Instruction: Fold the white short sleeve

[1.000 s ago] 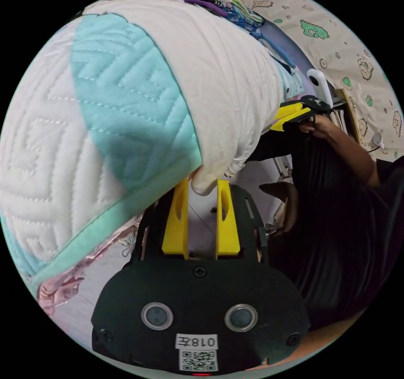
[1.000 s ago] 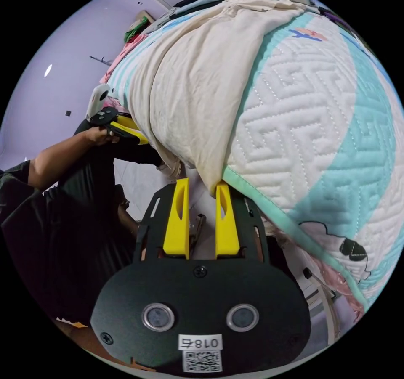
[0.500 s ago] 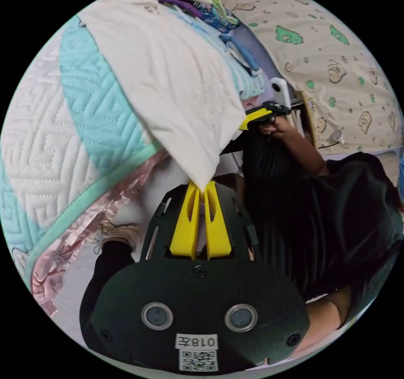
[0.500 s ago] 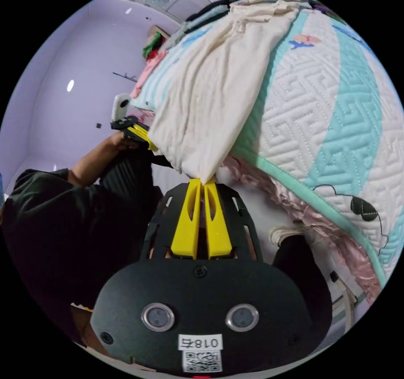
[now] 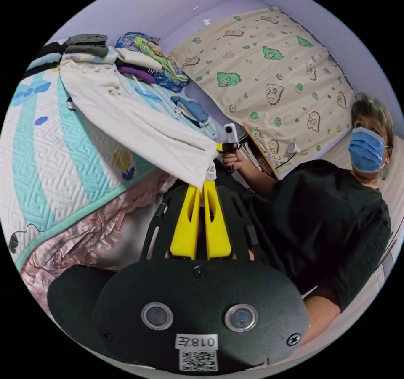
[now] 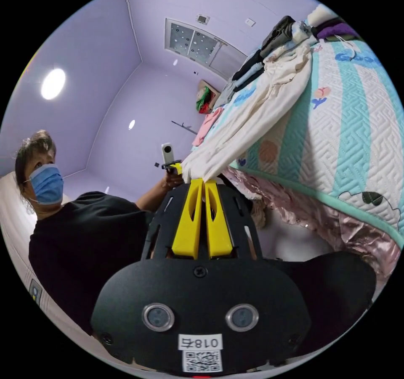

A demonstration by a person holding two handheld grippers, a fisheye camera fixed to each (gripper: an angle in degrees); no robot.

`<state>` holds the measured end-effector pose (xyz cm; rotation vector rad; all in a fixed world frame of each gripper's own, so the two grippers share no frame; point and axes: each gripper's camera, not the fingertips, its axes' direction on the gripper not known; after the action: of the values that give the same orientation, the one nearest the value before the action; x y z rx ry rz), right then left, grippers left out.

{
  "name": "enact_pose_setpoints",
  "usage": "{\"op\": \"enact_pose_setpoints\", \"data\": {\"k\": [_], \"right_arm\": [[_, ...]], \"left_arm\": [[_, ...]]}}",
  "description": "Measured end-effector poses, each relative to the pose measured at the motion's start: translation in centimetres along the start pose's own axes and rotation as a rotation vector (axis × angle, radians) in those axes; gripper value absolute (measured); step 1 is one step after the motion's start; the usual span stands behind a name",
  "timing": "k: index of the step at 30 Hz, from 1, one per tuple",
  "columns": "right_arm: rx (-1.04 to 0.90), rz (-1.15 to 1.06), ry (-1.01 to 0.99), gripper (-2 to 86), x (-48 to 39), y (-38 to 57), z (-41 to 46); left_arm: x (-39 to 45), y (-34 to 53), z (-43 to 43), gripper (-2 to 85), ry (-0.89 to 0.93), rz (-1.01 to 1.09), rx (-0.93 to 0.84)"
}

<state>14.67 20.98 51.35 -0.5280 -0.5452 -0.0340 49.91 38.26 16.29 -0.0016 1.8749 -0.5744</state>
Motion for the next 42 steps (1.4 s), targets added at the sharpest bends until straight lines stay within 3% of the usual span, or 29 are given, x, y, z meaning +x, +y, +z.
{"op": "enact_pose_setpoints", "data": {"k": [8,14,18,23,27,31,36,42], "right_arm": [[-0.043,0.019,-0.087,-0.2,-4.9,3.7,-3.0],[-0.014,0.130,-0.172,-0.2,-3.5,0.6,-4.8],[-0.010,0.105,-0.204,-0.2,-1.9,-7.3,-6.2],[0.015,0.054,-0.202,-0.1,3.8,-24.7,-8.3],[0.074,0.205,-0.188,0.1,13.0,-35.1,-7.6],[0.229,0.461,-0.213,0.4,21.7,-38.1,-6.0],[0.303,0.452,-0.262,1.4,21.3,-37.9,-6.1],[0.415,0.465,-0.327,6.4,19.4,-39.0,-7.3]], "left_arm": [[3.4,5.4,1.7,-1.0,0.089,0.065,-0.068],[-2.4,5.6,2.1,-0.9,0.228,-0.006,0.001],[-11.0,0.1,-0.5,-0.9,0.259,-0.032,0.090],[-25.3,-10.2,-4.8,-0.9,0.241,-0.056,0.174],[-43.6,-15.5,-5.3,-0.9,0.283,-0.267,0.332],[-58.3,-12.9,-1.9,-0.8,0.324,-0.561,0.497],[-63.2,-10.8,-0.5,0.5,0.347,-0.596,0.506],[-66.7,-10.1,-0.7,8.0,0.435,-0.614,0.568]]}}
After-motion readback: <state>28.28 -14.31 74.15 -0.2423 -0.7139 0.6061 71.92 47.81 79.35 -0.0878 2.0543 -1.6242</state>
